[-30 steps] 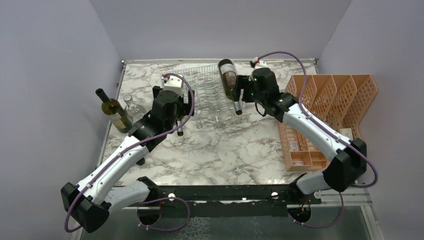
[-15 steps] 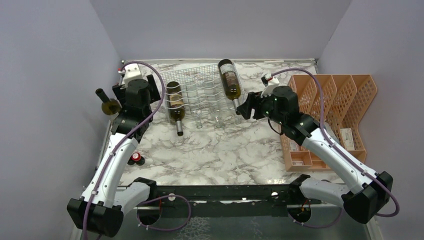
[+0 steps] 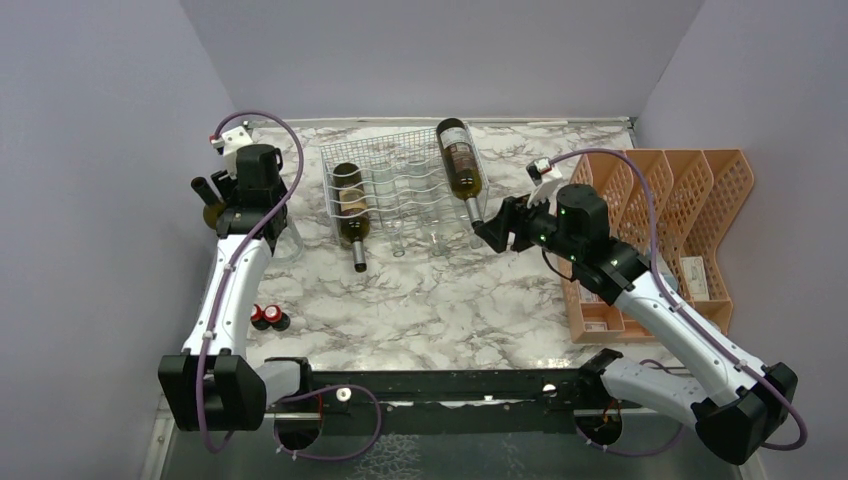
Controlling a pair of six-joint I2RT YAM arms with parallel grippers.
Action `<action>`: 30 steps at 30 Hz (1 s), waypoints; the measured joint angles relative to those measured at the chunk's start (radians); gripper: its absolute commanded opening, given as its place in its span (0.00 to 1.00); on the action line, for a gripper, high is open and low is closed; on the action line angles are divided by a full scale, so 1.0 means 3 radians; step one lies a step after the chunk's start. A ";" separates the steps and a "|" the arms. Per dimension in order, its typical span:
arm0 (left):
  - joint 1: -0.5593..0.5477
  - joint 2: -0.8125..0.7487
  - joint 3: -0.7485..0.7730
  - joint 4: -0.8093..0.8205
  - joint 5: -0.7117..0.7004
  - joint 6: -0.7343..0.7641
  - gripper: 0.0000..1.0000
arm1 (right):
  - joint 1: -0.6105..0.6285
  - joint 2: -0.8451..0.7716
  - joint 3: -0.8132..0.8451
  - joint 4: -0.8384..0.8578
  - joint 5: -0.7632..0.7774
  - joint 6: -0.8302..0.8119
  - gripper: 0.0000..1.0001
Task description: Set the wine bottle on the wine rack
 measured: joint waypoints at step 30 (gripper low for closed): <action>0.0065 -0.0459 0.0100 -0.1165 0.1143 0.0145 0.18 | 0.0000 0.0057 0.0017 -0.0046 -0.0142 -0.0008 0.56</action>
